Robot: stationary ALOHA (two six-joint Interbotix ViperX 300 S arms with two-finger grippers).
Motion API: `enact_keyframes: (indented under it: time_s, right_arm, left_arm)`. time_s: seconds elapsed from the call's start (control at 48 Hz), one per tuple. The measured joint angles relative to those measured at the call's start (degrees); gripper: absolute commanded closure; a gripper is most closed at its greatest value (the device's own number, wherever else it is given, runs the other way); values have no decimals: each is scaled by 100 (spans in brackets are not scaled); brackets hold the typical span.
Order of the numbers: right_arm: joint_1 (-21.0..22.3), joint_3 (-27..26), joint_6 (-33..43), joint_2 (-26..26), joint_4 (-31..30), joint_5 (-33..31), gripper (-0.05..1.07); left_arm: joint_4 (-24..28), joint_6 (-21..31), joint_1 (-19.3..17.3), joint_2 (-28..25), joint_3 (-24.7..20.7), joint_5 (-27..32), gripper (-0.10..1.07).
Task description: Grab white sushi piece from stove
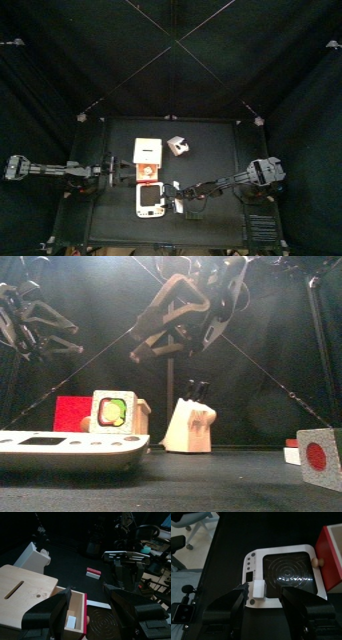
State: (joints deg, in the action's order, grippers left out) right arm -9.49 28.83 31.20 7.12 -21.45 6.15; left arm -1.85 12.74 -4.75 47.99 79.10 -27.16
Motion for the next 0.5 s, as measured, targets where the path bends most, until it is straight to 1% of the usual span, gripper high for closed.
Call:
enact_keyframes:
  time_s: [0.292, 0.5]
  right_arm:
    - [-26, -220, 0, 396, 9, -369, 19]
    - [-97, -325, 0, 545, 62, -422, 19]
  left_arm:
    - [9, 9, 0, 0, 18, -9, 9]
    - [0, 0, -9, 0, 18, -9, 9]
